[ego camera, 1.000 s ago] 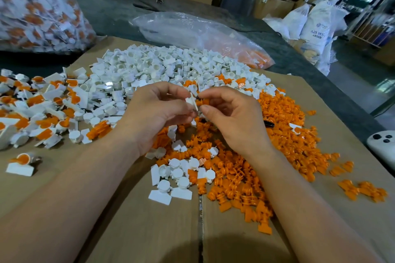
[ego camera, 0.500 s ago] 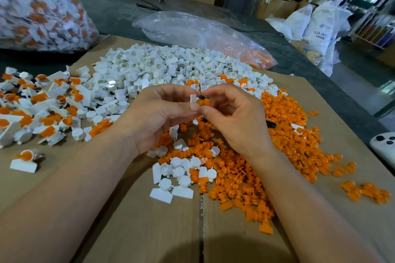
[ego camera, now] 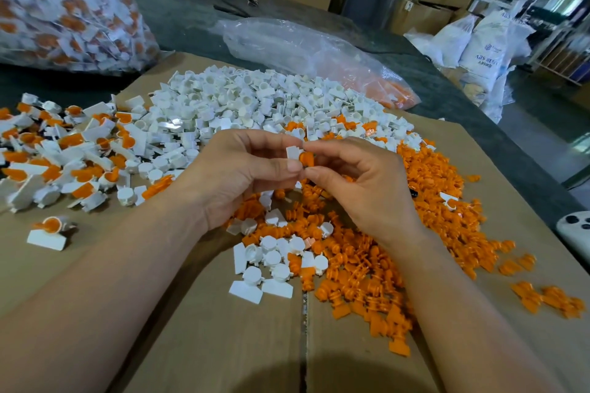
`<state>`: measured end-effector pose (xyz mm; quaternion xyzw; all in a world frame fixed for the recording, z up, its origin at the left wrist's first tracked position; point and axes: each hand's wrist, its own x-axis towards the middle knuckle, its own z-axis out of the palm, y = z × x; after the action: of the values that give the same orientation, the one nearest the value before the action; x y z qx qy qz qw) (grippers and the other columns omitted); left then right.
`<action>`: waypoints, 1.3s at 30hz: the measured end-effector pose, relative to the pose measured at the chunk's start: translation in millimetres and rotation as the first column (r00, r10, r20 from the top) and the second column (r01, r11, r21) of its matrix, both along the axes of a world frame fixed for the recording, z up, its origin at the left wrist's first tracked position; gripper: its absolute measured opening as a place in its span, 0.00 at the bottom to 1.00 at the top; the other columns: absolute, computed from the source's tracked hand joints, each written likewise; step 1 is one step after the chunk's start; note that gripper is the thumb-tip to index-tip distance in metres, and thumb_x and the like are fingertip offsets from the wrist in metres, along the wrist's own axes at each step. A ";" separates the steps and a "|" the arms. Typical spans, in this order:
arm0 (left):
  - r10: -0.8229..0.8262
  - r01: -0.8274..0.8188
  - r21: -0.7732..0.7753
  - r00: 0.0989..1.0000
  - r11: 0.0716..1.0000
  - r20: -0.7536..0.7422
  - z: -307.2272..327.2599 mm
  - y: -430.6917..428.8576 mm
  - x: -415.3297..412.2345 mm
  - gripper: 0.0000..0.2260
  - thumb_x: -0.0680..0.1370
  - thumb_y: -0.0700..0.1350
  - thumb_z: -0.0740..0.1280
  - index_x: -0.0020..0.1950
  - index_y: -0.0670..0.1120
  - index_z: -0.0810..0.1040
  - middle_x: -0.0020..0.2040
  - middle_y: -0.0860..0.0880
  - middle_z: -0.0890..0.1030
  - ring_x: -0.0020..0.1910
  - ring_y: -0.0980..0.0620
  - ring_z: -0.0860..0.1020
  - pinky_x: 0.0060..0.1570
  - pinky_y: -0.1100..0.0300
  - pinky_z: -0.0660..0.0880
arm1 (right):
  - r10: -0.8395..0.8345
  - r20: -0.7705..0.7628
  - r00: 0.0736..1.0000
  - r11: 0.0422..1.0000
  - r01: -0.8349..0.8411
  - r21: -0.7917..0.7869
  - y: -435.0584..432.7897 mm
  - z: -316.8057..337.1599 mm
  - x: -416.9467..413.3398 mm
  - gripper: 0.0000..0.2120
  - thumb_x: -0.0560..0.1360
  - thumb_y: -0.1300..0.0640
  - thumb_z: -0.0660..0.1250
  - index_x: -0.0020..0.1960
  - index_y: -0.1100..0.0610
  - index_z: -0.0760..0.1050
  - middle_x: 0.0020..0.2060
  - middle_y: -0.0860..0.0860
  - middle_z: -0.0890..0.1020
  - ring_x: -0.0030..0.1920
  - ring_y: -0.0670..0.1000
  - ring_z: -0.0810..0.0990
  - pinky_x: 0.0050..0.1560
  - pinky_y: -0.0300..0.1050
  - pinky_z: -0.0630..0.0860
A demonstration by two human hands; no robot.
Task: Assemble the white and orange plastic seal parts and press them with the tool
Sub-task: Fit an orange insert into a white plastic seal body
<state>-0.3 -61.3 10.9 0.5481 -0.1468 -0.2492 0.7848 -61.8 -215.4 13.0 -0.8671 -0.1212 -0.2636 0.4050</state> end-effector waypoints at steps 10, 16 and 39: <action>0.037 -0.038 0.027 0.999 0.999 0.026 0.6 -0.2 -1.5 0.11 0.57 0.34 0.70 0.37 0.43 0.83 0.30 0.47 0.82 0.29 0.52 0.82 0.28 0.66 0.77 | 0.015 0.060 0.998 1.000 -0.015 -0.003 0.0 -2.2 2.5 0.18 0.68 0.62 0.72 0.56 0.54 0.74 0.44 0.39 0.77 0.47 0.43 0.78 0.48 0.34 0.76; 0.055 -0.057 0.047 0.998 0.997 0.036 2.5 -0.9 -2.7 0.09 0.57 0.35 0.70 0.35 0.43 0.84 0.33 0.44 0.83 0.31 0.50 0.82 0.31 0.66 0.78 | 0.012 0.086 0.996 0.999 -0.008 -0.041 0.3 -2.9 2.3 0.16 0.68 0.61 0.71 0.56 0.58 0.77 0.44 0.40 0.76 0.47 0.43 0.78 0.47 0.34 0.77; 0.080 -0.091 0.111 0.991 0.990 0.103 6.4 -3.0 -11.7 0.08 0.66 0.30 0.69 0.40 0.40 0.81 0.34 0.44 0.84 0.27 0.53 0.81 0.30 0.67 0.77 | -0.069 0.114 0.991 0.993 0.080 -0.089 0.8 -1.1 0.9 0.11 0.66 0.60 0.72 0.48 0.63 0.81 0.38 0.47 0.79 0.42 0.45 0.79 0.42 0.35 0.77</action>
<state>-12.0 -64.3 17.3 0.6100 -0.1470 -0.1961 0.7535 -60.9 -214.6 11.9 -0.8731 -0.1230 -0.3200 0.3465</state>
